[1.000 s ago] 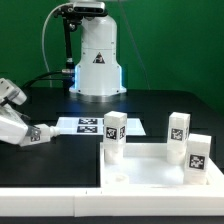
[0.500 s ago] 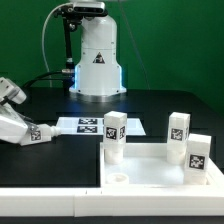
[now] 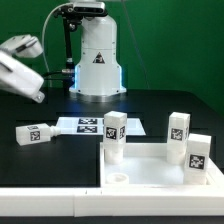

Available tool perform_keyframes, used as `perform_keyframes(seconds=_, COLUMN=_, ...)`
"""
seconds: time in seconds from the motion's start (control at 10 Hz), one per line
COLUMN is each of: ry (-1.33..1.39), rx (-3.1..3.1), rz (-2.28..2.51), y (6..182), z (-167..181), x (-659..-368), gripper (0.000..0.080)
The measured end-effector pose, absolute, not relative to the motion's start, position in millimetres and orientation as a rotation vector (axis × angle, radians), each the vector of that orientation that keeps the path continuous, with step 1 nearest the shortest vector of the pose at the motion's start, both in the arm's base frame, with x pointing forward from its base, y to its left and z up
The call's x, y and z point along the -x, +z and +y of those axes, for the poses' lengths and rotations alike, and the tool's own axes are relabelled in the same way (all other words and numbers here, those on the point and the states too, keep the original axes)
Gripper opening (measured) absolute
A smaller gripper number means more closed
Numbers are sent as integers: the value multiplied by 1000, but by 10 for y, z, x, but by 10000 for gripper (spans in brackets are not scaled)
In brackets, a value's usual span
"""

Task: Assemble square table

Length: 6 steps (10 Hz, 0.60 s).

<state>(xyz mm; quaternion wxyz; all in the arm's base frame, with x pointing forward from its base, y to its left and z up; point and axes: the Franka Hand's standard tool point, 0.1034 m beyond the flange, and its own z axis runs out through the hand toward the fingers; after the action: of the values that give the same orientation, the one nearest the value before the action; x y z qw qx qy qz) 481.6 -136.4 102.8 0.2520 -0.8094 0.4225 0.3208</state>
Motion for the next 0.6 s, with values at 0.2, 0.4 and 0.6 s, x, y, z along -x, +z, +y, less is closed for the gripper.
perform_keyframes(seconds=0.2, ry=865, rx=2201, rz=1159, y=1011, z=-1365, x=-4785, gripper=1)
perform_keyframes(seconds=0.4, ry=969, rx=2072, rz=1198, y=909, z=-1423, x=-4640, gripper=125)
perform_keyframes(seconds=0.6, ry=1093, rx=1915, rz=1249, y=791, z=-1514, x=-4554, gripper=307)
